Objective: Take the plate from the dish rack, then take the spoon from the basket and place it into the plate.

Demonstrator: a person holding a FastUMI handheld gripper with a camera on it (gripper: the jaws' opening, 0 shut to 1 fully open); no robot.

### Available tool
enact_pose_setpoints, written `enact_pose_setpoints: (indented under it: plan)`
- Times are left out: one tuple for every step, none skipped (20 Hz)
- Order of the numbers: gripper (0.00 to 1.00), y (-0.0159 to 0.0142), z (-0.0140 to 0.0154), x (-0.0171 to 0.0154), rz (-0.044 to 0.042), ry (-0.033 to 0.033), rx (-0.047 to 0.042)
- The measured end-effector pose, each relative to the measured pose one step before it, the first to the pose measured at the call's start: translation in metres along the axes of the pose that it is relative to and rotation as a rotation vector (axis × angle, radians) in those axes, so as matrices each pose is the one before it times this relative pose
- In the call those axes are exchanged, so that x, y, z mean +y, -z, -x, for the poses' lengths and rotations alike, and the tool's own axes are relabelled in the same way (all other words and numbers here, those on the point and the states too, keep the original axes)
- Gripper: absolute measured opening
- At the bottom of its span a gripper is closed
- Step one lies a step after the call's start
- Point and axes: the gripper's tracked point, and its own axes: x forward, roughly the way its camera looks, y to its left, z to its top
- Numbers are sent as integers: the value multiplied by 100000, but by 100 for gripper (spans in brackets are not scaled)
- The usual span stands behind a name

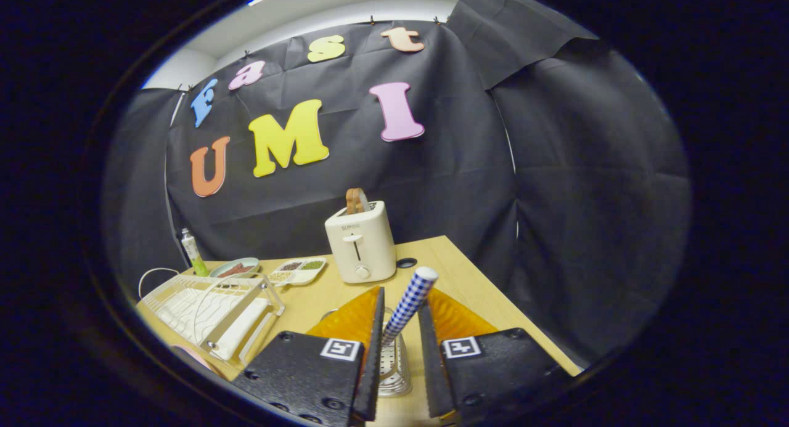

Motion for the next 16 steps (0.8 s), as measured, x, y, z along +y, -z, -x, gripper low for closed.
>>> enact_pose_setpoints:
  plan:
    - [30,-342,491,460,-623,-1118,-534]
    - [27,-73,175,730,-253,-1806,-428]
    - [25,-196,58,429,695,-179,-593]
    - [21,-331,200,318,1705,279,-1087]
    - [20,-469,103,282,2240,727,-1137]
    - [18,-403,88,135,3078,1890,-901]
    - [17,-446,102,152,2704,922,-857]
    - [16,-613,334,320,2183,397,-1162]
    - [16,-701,204,138,2160,924,-1524]
    - [16,-596,232,47,1780,863,-1579]
    - [16,-796,311,223,1368,298,-1413]
    - [16,-855,297,-60,611,1090,-1669]
    - [16,-1069,478,-31,-145,904,-1640]
    - [16,-1140,628,492,-352,-339,-2108]
    - [16,-1202,572,536,-159,-133,-2293]
    - [16,-920,445,214,123,549,-1965]
